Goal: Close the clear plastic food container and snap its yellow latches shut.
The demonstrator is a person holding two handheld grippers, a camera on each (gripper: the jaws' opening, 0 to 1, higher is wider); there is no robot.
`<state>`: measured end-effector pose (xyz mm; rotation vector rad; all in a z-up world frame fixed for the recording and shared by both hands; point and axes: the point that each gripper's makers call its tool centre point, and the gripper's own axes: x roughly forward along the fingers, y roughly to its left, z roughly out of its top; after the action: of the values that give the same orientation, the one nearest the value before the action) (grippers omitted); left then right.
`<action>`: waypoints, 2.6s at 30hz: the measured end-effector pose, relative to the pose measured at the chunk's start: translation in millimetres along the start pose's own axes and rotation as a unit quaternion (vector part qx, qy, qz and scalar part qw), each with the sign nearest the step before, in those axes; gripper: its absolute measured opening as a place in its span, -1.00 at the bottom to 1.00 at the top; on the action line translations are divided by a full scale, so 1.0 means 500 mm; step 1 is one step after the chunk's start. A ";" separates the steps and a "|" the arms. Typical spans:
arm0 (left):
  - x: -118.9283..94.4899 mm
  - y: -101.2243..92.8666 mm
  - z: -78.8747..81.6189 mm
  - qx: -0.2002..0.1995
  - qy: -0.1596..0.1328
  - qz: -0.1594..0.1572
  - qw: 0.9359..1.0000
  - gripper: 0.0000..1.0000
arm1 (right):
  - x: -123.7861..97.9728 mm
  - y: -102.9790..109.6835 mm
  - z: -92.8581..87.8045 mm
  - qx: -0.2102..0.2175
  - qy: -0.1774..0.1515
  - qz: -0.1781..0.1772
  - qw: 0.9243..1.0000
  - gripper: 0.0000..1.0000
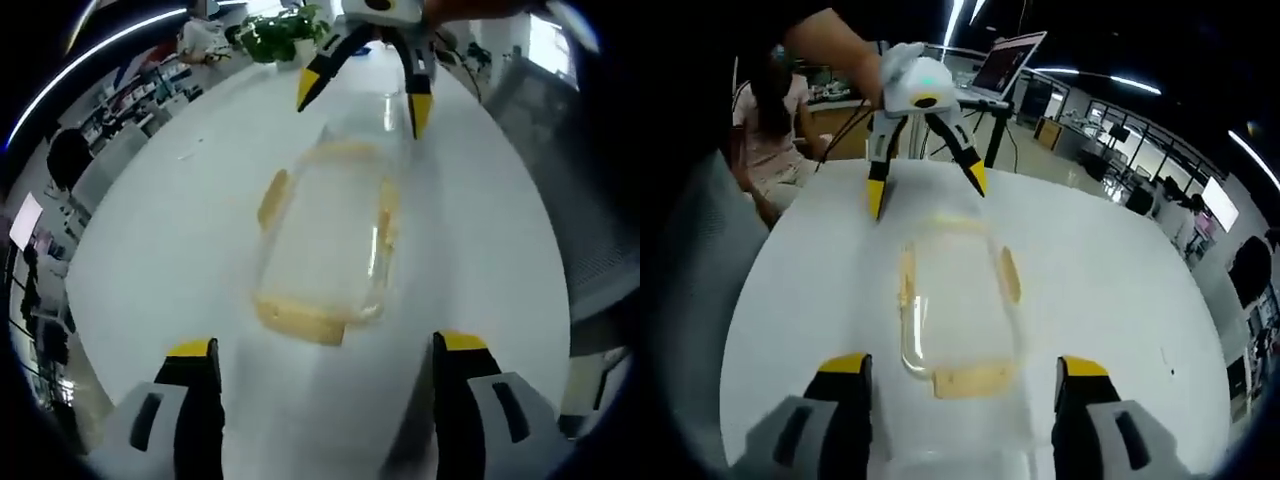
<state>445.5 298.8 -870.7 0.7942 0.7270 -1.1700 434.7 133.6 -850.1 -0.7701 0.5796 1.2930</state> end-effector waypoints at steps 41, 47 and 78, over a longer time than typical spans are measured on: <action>0.032 0.014 -0.001 0.069 0.064 -0.113 0.989 -0.24 | 0.060 -0.015 -0.034 -0.060 0.119 0.097 0.986 -0.19; 0.031 0.018 -0.003 0.070 0.064 -0.113 0.989 -0.24 | 0.063 -0.018 -0.035 -0.063 0.131 0.094 0.985 -0.19; 0.023 0.027 -0.029 0.070 0.065 -0.115 0.989 -0.24 | 0.081 -0.016 -0.033 -0.019 0.148 0.120 0.981 -0.26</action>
<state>460.1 308.2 -885.8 0.9284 0.8676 -1.3993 451.2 145.2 -889.5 -0.9543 0.9124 1.4230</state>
